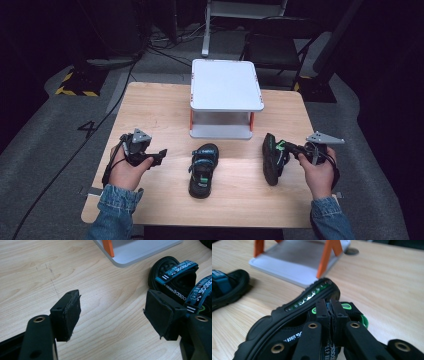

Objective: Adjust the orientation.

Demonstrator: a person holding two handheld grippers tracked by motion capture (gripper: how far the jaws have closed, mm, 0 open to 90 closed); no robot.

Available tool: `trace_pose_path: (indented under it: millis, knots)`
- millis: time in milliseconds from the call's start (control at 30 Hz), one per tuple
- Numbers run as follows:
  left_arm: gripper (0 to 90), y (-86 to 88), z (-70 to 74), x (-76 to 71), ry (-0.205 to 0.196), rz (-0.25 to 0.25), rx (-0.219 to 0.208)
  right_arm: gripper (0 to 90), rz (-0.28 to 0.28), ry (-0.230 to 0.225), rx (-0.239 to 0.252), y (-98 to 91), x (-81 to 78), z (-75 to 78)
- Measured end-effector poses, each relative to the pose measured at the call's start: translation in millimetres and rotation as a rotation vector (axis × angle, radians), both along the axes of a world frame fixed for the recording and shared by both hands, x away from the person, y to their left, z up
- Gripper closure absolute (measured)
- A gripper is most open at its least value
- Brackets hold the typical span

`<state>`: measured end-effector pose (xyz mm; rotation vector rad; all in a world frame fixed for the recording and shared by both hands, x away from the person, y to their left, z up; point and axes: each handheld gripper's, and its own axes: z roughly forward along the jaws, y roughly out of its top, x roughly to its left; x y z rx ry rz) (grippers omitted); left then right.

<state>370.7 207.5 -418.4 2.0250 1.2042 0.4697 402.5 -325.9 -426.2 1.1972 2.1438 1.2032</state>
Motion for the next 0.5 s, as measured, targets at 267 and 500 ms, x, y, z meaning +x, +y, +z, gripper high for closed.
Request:
trace_pose_path:
  millis: [267,500]
  knots:
    - [29.5,-2.2,-0.7,-1.1,0.001,-0.009,0.0,87.1,0.123,-0.082,0.028,27.7,0.0,9.4]
    - [29.5,-3.8,-4.3,-2.5,0.009,-0.015,0.0,87.2,0.282,-0.05,0.1,65.5,12.1,-0.6]
